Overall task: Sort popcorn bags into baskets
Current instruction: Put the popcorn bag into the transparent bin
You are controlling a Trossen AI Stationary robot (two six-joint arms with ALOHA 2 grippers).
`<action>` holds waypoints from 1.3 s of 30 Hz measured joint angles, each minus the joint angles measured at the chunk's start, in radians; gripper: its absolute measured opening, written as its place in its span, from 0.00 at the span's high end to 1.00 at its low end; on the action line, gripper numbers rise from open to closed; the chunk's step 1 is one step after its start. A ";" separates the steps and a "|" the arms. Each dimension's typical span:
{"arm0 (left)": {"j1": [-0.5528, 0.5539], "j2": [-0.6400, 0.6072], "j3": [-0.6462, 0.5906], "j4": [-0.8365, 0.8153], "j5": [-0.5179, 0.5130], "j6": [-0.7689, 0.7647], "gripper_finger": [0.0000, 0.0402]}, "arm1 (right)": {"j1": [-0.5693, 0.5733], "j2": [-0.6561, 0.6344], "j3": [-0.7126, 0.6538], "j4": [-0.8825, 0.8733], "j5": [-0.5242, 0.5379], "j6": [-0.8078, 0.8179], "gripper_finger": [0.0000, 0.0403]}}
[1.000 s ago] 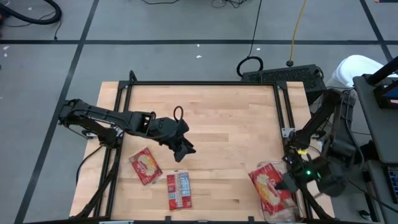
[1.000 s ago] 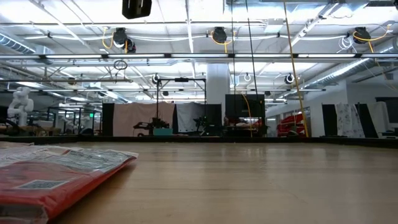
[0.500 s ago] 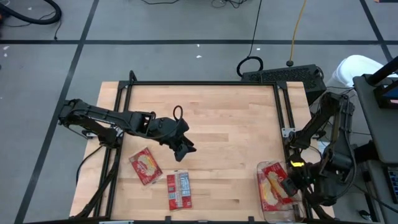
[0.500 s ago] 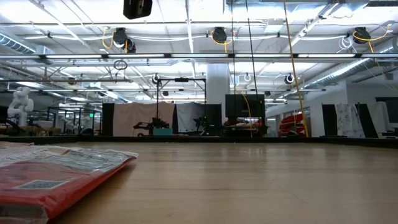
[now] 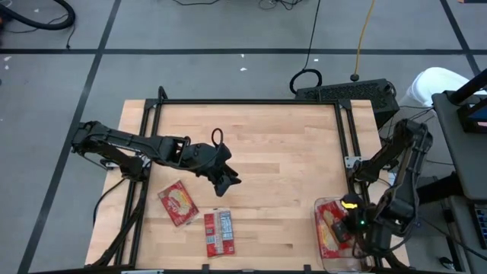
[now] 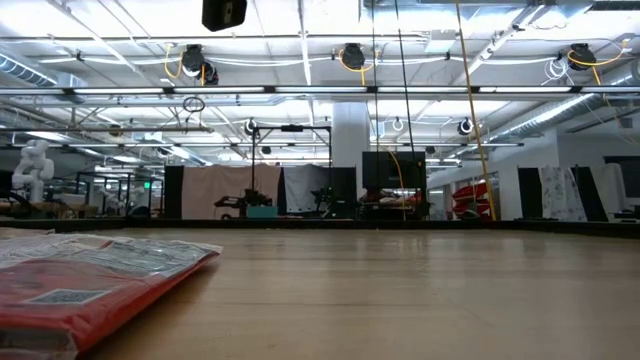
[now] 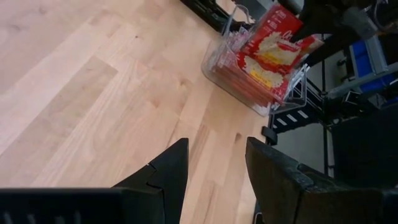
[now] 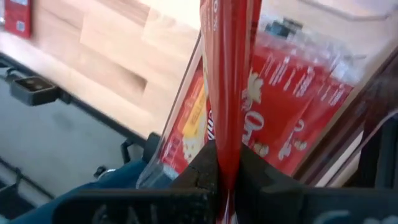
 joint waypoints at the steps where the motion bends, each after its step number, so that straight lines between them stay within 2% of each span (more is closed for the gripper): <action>1: 0.000 0.000 0.000 0.000 -0.002 0.000 0.59 | -0.004 0.005 0.000 -0.003 -0.001 -0.003 0.98; 9: 0.000 0.000 0.000 0.001 -0.003 0.011 0.59 | -0.023 0.038 0.000 0.000 -0.054 0.005 0.96; 21: 0.000 0.000 0.000 0.003 0.006 0.008 0.59 | -0.031 0.080 0.000 0.039 -0.052 -0.010 0.93; 27: 0.000 0.000 0.000 0.002 0.007 0.007 0.59 | -0.031 0.079 0.000 0.058 -0.054 -0.013 0.85; 33: 0.000 0.000 0.000 0.002 0.008 -0.001 0.59 | -0.031 0.079 0.000 0.063 -0.108 -0.013 0.74; 39: -0.005 0.000 0.000 0.002 0.008 -0.006 0.59 | -0.031 0.068 -0.001 0.098 -0.106 -0.051 0.70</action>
